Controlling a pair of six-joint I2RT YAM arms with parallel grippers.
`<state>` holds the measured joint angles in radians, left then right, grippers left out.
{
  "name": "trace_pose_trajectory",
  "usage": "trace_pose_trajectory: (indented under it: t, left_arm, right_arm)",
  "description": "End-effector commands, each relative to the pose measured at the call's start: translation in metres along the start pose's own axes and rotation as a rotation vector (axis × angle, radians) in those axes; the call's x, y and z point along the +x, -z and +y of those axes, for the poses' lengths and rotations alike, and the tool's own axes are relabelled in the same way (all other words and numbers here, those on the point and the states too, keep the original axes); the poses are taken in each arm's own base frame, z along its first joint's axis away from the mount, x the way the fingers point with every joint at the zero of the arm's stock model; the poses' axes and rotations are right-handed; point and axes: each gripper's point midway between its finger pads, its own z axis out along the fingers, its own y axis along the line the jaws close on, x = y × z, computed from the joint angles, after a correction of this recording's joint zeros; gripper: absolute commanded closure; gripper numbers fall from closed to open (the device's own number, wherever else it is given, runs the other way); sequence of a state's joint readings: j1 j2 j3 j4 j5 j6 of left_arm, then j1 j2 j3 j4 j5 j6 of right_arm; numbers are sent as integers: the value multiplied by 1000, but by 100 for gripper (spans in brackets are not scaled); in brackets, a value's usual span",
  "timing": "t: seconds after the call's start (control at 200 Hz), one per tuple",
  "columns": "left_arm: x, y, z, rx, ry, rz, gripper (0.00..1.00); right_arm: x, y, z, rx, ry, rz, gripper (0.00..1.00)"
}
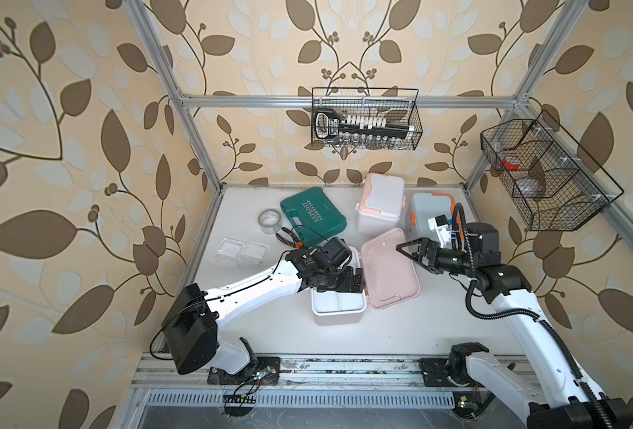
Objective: Open first aid kits and take out gauze
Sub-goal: Close the lid of the first aid kit.
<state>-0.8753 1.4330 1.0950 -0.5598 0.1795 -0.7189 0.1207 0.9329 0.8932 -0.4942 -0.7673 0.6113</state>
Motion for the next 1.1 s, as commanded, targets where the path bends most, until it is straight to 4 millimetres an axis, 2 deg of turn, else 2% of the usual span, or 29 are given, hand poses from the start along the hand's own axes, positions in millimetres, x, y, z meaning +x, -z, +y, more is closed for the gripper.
trace_pose_trajectory:
  t: [0.0,0.165,0.37,0.625,0.84,0.94,1.095]
  left_arm:
    - [-3,5,-14,82,-3,-18,1]
    - [-3,6,-16,103,-6,-26,1]
    - [-3,9,-15,110,-6,-43,1]
    - [-4,15,-14,112,-10,-61,1]
    - [-5,33,-13,104,-13,-99,1]
    - [-6,47,-5,69,-13,-135,1]
    - [-5,72,18,-17,-1,-209,1]
  right_arm:
    - [7,2,41,-95,62,29,1]
    - [22,-9,74,-134,144,54,0]
    - [43,-27,95,-144,211,99,0]
    - [52,-37,100,-129,226,111,0]
    - [48,-36,100,-122,228,89,1]
    - [47,-35,101,-124,229,86,1]
    - [47,-36,104,-130,229,89,0]
